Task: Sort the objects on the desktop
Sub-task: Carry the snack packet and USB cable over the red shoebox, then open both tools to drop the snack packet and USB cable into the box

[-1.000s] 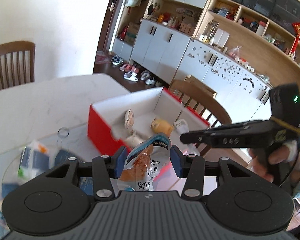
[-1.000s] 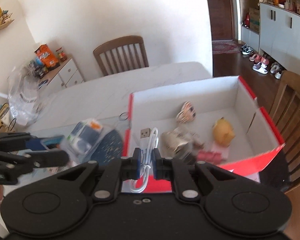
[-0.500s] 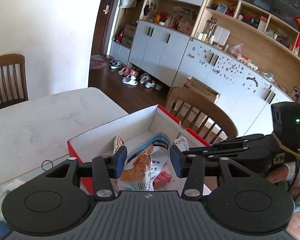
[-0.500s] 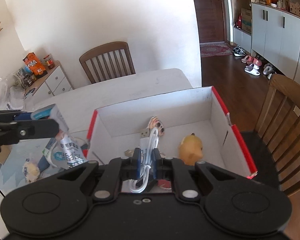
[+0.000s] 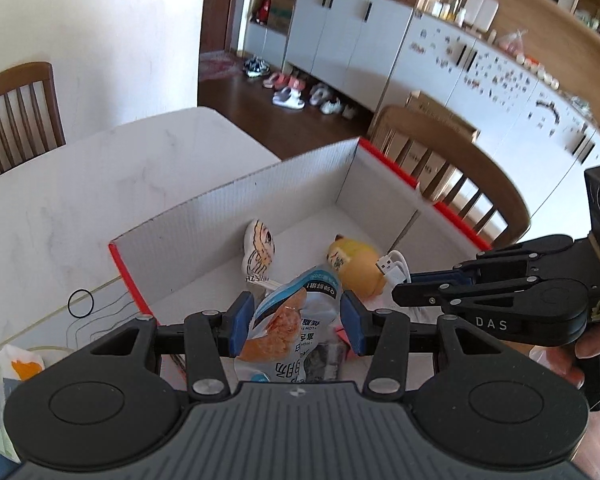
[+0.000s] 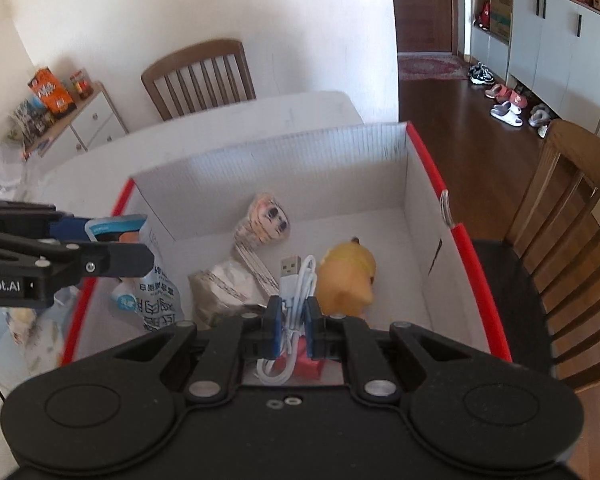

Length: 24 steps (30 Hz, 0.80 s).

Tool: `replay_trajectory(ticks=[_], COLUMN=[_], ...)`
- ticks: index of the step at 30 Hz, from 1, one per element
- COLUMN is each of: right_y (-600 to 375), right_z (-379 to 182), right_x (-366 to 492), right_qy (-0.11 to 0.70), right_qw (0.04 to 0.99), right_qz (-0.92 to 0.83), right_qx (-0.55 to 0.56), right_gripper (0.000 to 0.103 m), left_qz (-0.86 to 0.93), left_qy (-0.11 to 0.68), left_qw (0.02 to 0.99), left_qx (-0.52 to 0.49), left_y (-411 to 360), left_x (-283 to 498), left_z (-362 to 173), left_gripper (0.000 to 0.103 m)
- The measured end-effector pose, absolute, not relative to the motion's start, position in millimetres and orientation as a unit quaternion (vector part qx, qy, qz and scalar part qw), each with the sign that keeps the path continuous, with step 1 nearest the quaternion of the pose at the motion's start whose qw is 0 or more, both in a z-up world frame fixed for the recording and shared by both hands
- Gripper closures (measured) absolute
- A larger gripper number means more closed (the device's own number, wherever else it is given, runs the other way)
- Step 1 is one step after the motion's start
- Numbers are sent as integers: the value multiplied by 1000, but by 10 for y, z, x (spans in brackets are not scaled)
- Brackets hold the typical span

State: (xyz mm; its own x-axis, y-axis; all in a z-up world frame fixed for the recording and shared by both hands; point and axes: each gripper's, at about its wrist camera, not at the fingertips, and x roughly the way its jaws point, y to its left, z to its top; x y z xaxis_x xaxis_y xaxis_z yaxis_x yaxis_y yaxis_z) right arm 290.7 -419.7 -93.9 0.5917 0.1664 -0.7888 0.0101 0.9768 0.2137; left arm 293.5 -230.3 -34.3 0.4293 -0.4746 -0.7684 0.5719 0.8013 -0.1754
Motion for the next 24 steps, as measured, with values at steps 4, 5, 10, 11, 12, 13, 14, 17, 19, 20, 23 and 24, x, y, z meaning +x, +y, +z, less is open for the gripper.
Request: replay_trajectory(ticks=[4,5,10,11,12,13,14,17,19,20,23,24], right_y=[-4215,-4219,-4287,-4300,-4309,-4309,-4305,-4292,-4288,-4284,-4268,-4272], right_z=[-1052,-1075,-1162,-1182,-1195,-1201,-1201,-1207,-1215,-1217,-1211,-1205], right_x=[2947,2948,2939,2937,2942,2940,2948,2953,2951,2949,2946,2944], right_qy=[464,467,480,483,484,484,485,487,487,487,486,485], right_qw=[880,879,871,870,869,870,870,869,869,869,870,870], right_qz=[45,45,48,46,45,46,46,46,47,49,53,56], right_qx=[87,85,89,90,88,84,82,75,71,68,67,68], right_gripper=[92,92,92,92,92,92,92,92,91,89,83,81], left_qz=[-309,-308,-306,-305,-304,-302,-300,-296,-292,-289,-283,-282], left_qy=[446,449,465,469,472,474,476,482,486,487,489,490], left_qw=[836,835,824,822,821,820,820,818,817,817,819,819], left_qx=[77,81,101,104,107,107,107,104,105,105,100,98], left_y=[-2425,-2452,-2557,-2598,-2608,-2613,-2611,-2596,-2583,-2577,-2562,-2553], left_x=[2967,2972,2964,2974,2976,2979,2988,3010,3005,3004,3012,3009], left_z=[-431,-445,-562,-583,-605,-622,-630,-648,-660,-670,-693,-692], left_gripper=[57,57,57,57,57,56,54,55,55,55,54,53])
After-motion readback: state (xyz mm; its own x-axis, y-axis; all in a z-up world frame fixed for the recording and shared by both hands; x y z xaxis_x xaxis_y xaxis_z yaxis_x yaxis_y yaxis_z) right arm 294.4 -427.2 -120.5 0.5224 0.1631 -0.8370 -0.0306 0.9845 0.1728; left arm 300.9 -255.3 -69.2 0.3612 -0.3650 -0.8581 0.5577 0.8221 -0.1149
